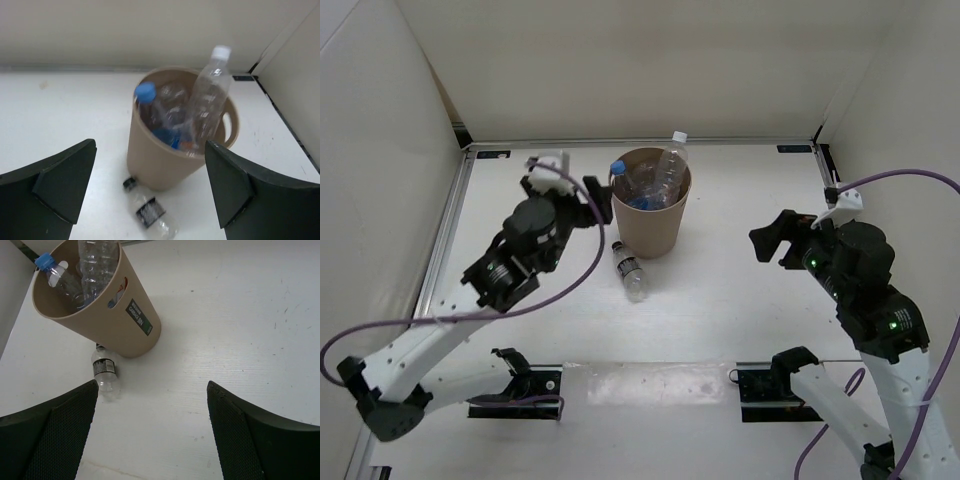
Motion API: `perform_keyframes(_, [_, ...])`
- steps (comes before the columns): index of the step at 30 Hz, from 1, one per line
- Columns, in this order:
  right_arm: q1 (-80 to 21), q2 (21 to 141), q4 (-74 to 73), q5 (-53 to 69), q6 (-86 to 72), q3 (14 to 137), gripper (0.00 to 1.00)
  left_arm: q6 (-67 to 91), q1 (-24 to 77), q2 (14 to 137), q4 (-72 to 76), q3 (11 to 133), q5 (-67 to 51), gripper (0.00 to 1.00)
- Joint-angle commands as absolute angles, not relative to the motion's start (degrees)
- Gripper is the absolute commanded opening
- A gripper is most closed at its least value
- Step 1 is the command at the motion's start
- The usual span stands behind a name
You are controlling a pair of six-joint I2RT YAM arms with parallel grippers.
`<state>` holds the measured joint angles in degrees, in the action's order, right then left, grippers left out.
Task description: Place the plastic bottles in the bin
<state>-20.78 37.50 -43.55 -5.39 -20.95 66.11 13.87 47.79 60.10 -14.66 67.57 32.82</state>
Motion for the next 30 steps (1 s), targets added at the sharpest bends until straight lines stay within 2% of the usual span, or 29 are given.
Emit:
perform_keyframes(1, [-22.23,37.44,-40.61,-5.97,-21.36,65.83,0.9,25.12,45.97,56.45,-17.14,56.44,30.51,1.0])
perform_keyframes(4, [-22.94,37.61,-40.43,-6.76,-21.88,65.74,0.9,36.28,42.21,56.77,-14.16,48.01,26.21,1.0])
perform_keyframes(5, [-23.29,37.53,-40.52,-7.03,-21.8,65.66,0.9,37.6,41.06,57.56,-7.19,44.42,18.01,1.0])
perform_keyframes(7, [-23.47,37.09,-40.43,-7.82,-22.5,65.13,0.9,45.77,37.73,60.89,-0.48,38.95,12.43,1.0])
perform_keyframes(8, [-23.47,36.57,-40.69,-7.82,-22.5,64.87,0.9,51.71,37.27,63.34,3.82,35.63,10.22,1.0])
perform_keyframes(11, [-23.2,35.34,-40.69,-7.65,-23.46,63.81,0.9,55.8,37.26,70.53,16.5,29.81,8.1,1.0])
perform_keyframes(12, [-23.12,35.07,-40.78,-7.65,-23.55,63.55,0.9,58.16,37.44,72.32,21.48,29.19,7.65,1.0])
perform_keyframes(17, [-21.89,35.33,-41.04,-6.24,-23.2,63.37,0.9,62.57,37.88,86.28,23.11,32.25,3.7,1.0])
perform_keyframes(24, [-19.69,35.07,-41.31,-5.45,-22.67,62.67,0.9,63.98,37.79,92.46,26.37,34.1,2.2,1.0])
perform_keyframes(26, [-18.81,35.07,-40.96,-3.79,-22.59,62.05,0.9,62.94,37.79,93.33,23.22,35.76,2.37,0.94])
perform_keyframes(27, [-18.11,35.07,-40.96,-3.78,-22.59,62.05,0.9,62.93,37.79,93.69,23.2,35.77,2.29,0.94])
perform_keyframes(30, [-15.75,35.16,-41.13,-1.77,-22.5,61.52,0.9,62.93,37.79,95.44,23.73,35.69,1.58,0.78])
